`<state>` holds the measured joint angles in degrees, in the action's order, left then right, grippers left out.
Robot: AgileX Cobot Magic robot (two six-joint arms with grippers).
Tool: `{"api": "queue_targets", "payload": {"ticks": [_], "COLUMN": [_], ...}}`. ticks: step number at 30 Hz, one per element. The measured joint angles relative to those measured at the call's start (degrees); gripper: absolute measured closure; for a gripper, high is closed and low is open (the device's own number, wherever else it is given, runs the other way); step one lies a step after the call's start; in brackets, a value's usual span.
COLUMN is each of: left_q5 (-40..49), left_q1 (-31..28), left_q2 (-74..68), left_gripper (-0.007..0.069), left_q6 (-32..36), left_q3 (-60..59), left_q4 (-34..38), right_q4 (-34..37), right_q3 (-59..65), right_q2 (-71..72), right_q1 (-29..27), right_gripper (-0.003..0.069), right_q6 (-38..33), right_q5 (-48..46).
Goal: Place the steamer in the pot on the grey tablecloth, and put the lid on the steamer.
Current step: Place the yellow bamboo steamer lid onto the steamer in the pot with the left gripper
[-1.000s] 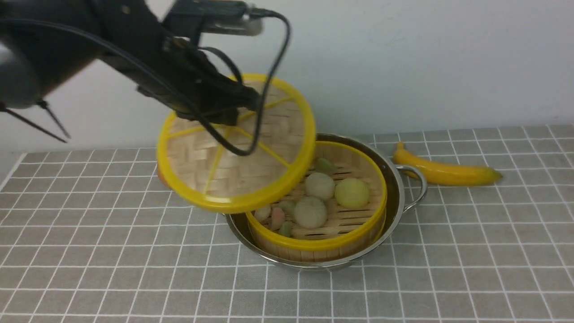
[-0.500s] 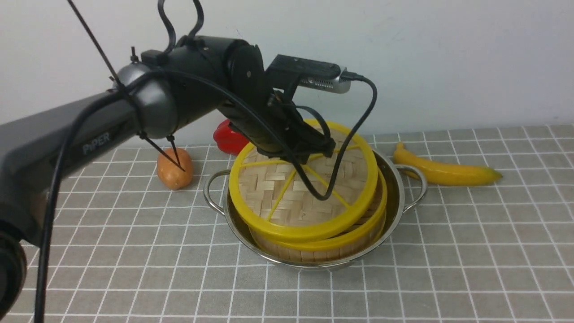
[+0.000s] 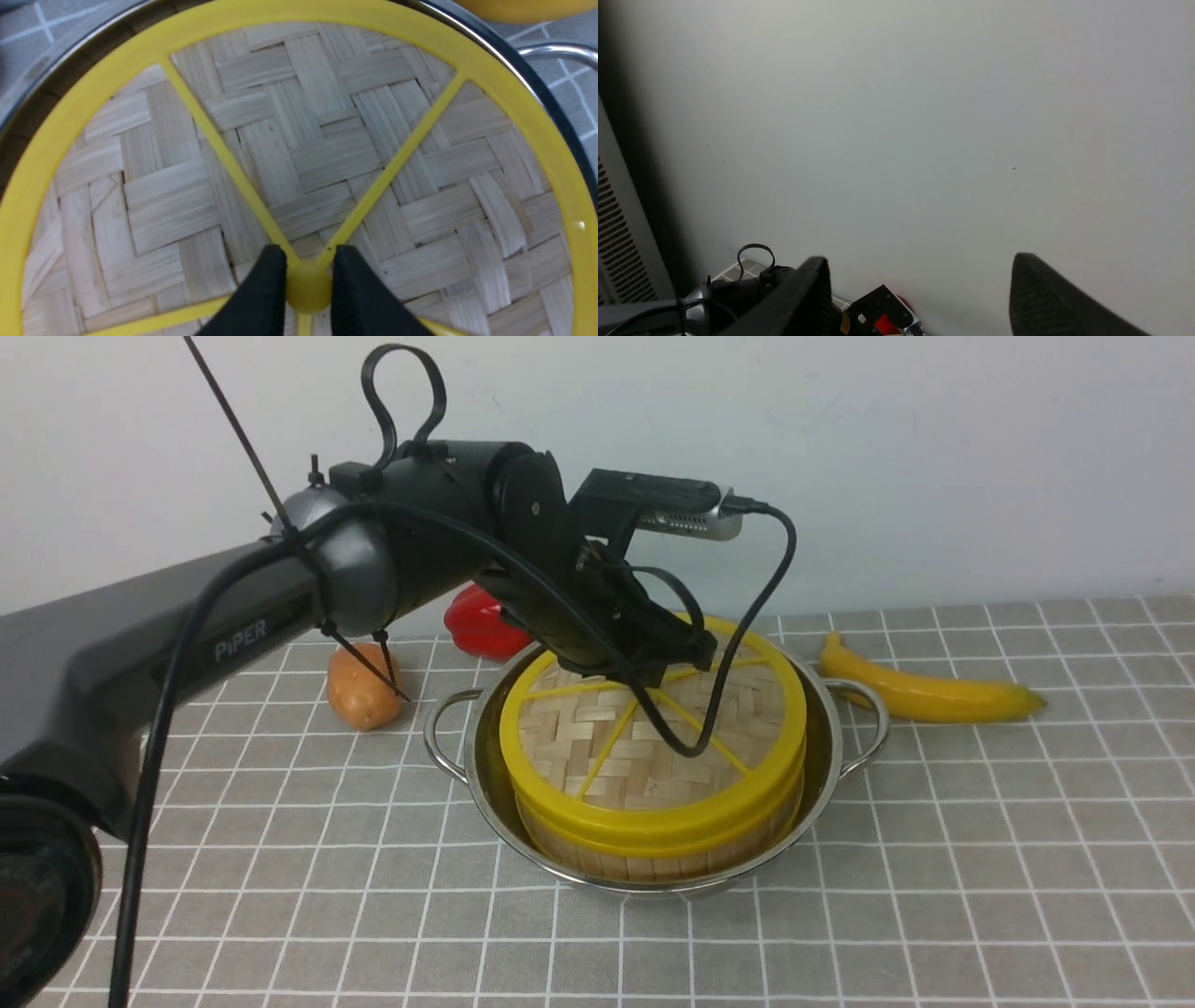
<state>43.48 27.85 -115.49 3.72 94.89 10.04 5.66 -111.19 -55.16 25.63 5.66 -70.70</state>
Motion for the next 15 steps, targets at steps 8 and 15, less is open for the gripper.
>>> {"api": "queue_targets", "payload": {"ticks": [8,15], "left_q5": [-0.1,-0.1], "left_q1": [0.0,0.0], "left_q2": [-0.1,-0.1], "left_gripper": [0.0512,0.0512], "left_q6": [1.0,0.8], "left_q3": [0.0,0.0], "left_q4": [0.6,0.2], "right_q4": [0.0,0.0], "right_q3": [0.0,0.0], "right_q2": [0.0,0.0], "right_q1": [0.0,0.0], "right_gripper": [0.0159,0.0159], "right_q6": [0.1,0.1], "right_q5": [0.0,0.0]}}
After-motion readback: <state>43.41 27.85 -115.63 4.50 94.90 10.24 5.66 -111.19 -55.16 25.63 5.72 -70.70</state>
